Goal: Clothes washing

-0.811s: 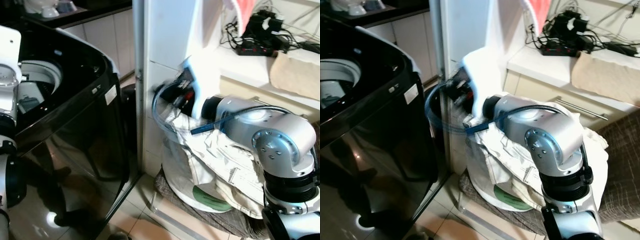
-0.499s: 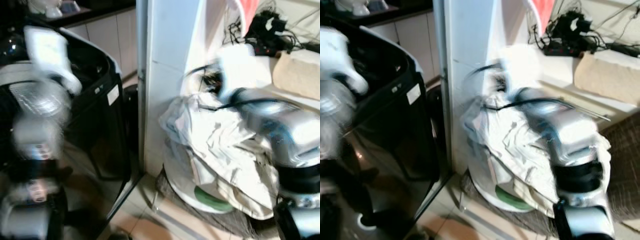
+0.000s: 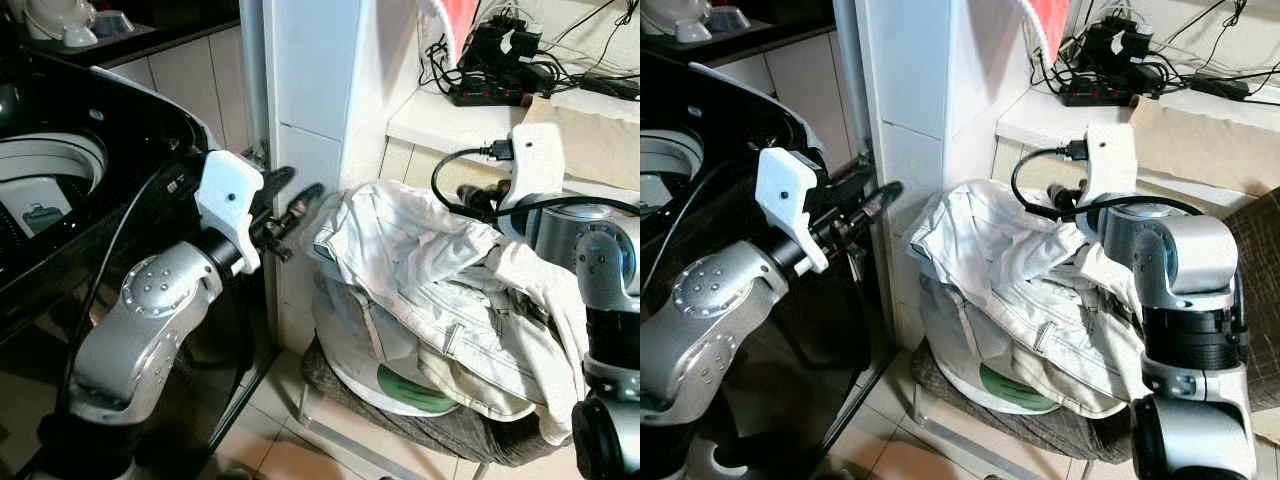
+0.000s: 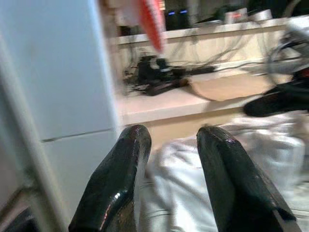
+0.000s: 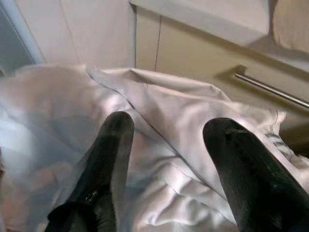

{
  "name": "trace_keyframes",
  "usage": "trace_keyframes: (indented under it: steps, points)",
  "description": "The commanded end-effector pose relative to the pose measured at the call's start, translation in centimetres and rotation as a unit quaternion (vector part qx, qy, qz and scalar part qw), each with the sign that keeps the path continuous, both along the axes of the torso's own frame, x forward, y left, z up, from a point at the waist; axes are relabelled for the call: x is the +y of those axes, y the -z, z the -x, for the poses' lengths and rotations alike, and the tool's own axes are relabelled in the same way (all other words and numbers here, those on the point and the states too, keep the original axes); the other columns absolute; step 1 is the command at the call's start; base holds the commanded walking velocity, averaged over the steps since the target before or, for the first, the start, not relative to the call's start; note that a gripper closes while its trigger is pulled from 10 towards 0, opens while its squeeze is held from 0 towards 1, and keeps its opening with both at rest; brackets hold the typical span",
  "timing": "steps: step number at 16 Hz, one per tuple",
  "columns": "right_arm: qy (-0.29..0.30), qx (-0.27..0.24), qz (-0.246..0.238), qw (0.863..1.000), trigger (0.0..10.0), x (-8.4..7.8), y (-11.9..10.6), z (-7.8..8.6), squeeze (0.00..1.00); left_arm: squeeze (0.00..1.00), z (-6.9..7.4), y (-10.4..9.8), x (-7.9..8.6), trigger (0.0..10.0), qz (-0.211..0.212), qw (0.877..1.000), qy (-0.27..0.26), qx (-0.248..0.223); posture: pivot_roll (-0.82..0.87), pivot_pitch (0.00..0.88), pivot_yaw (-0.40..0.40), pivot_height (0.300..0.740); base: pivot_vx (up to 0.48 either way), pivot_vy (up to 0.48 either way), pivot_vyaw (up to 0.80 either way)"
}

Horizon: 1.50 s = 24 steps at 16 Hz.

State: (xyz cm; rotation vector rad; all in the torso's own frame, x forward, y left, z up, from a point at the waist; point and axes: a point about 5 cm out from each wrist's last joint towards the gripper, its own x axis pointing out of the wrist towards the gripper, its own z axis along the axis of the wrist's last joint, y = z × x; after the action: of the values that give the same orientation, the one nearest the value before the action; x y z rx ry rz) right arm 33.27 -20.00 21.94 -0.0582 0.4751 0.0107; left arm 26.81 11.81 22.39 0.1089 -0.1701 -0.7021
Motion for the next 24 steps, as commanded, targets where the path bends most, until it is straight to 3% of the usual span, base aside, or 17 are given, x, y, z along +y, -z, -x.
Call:
trace_keyframes:
  steps: [1,3,5,6,7,9,10,11,12,24]
  points:
    - [0.016,0.000,0.001,1.000,10.0,-0.8,-0.4,-0.1,1.00,0.00,0.7,0.1,-0.7,10.0,-0.001,0.999,0.035,0.009,-0.02,0.004,-0.014,0.740,0.000,0.000,0.00]
    - [0.045,0.010,-0.002,0.999,10.0,-1.7,0.2,-0.3,1.00,0.00,1.8,0.6,-1.2,10.0,-0.016,0.997,0.074,0.028,-0.02,0.007,-0.016,0.740,0.000,0.000,0.00]
    - [0.063,0.033,0.009,0.997,10.0,-2.2,1.1,-0.3,1.00,0.00,1.8,1.1,-1.0,10.0,-0.034,0.997,0.065,0.034,-0.02,0.006,-0.015,0.740,0.000,0.000,0.00]
    - [0.062,0.041,0.007,0.997,10.0,-2.2,1.4,-0.3,0.85,0.00,1.8,1.1,-1.0,10.0,-0.034,0.997,0.064,0.035,-0.02,0.006,-0.016,0.740,0.000,0.000,0.00]
    - [0.054,0.066,0.000,0.996,10.0,-2.2,2.2,-0.2,0.00,0.00,1.9,1.2,-0.8,10.0,-0.035,0.997,0.063,0.039,-0.01,0.004,-0.017,0.740,0.000,0.000,0.00]
    - [0.048,0.101,0.002,0.994,10.0,-2.6,3.5,0.1,0.00,0.00,2.0,1.3,-0.6,10.0,-0.044,0.996,0.061,0.043,-0.01,0.005,-0.020,0.740,0.000,0.000,0.00]
    - [0.051,0.106,-0.007,0.993,5.3,-2.6,3.8,0.2,0.00,0.00,2.1,1.3,-0.5,10.0,-0.048,0.996,0.063,0.045,-0.01,0.004,-0.022,0.740,0.000,0.000,0.00]
    - [0.052,0.110,-0.012,0.992,3.7,-2.6,4.0,0.2,0.00,0.00,2.2,1.3,-0.5,10.0,-0.049,0.996,0.065,0.045,-0.01,0.002,-0.024,0.740,0.000,0.000,0.00]
    - [0.053,0.113,-0.014,0.992,0.0,-2.7,4.1,0.2,0.00,0.00,2.3,1.3,-0.6,10.0,-0.048,0.995,0.071,0.046,-0.01,0.001,-0.024,0.740,0.000,0.000,0.00]
    - [0.038,0.103,-0.022,0.994,0.0,-2.7,4.2,0.1,0.00,0.00,2.6,0.8,-0.4,10.0,-0.039,0.995,0.084,0.039,-0.01,0.000,-0.021,0.740,0.000,0.000,0.00]
